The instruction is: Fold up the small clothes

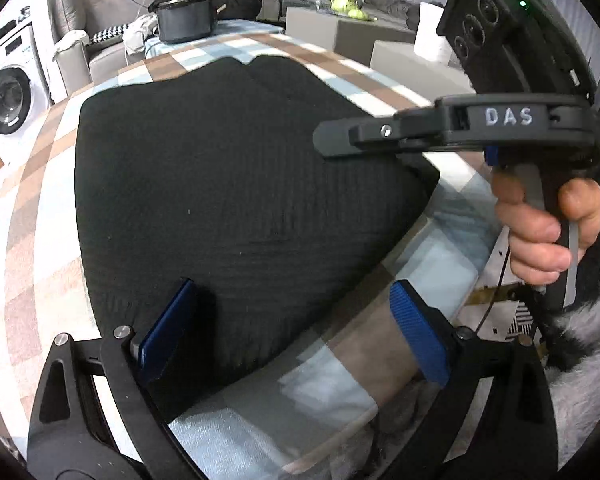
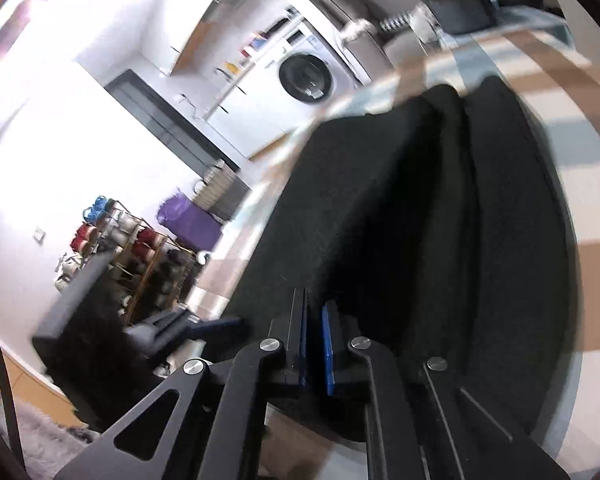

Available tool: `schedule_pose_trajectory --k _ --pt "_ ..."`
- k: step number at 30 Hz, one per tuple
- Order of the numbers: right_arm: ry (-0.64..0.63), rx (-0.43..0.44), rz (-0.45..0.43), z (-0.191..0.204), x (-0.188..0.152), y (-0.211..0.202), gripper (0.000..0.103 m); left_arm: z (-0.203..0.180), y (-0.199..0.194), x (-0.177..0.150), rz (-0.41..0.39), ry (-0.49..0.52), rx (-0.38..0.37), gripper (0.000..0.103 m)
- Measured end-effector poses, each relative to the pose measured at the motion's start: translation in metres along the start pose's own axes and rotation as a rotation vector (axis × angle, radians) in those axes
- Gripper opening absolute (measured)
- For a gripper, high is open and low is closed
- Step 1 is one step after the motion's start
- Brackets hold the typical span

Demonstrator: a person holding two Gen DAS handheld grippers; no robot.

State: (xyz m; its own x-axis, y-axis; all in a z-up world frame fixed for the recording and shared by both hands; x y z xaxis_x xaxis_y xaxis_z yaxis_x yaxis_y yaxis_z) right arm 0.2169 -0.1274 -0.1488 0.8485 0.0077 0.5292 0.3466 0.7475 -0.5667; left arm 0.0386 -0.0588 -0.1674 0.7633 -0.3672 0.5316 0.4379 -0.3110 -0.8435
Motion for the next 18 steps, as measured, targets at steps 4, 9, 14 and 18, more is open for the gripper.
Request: schedule_pose_trajectory --k 4,9,14,18 --pt "0.031 0.003 0.03 -0.006 -0.001 0.006 0.007 0.001 -0.001 0.006 -0.043 -0.014 -0.023 0.056" --pt "0.03 -0.022 0.021 -0.008 0.001 -0.002 0.011 0.002 0.005 0.011 -0.057 -0.007 -0.073 0.007" --pt "0.062 -0.156 -0.08 -0.029 0.008 -0.032 0.035 0.003 0.002 0.01 -0.058 -0.012 -0.12 0.008" --pt "0.107 -0.21 -0.039 -0.05 0.01 -0.025 0.036 0.004 0.001 0.01 -0.013 -0.044 -0.186 0.049"
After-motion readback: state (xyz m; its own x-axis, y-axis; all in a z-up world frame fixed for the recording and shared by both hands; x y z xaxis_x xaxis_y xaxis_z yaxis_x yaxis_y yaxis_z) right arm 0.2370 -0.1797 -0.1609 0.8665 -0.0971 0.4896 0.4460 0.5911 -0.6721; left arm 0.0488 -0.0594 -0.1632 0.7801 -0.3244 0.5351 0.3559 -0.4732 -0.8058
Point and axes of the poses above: each gripper's, at about its wrist camera, not at the fingertips, and y roughly the way its jaws point, z to its left, x to its top, the point moved 3 cm from there along y, roughly the way its jaws point, and after that the axes turned 5 degrees about z, right-handed, at the moved point
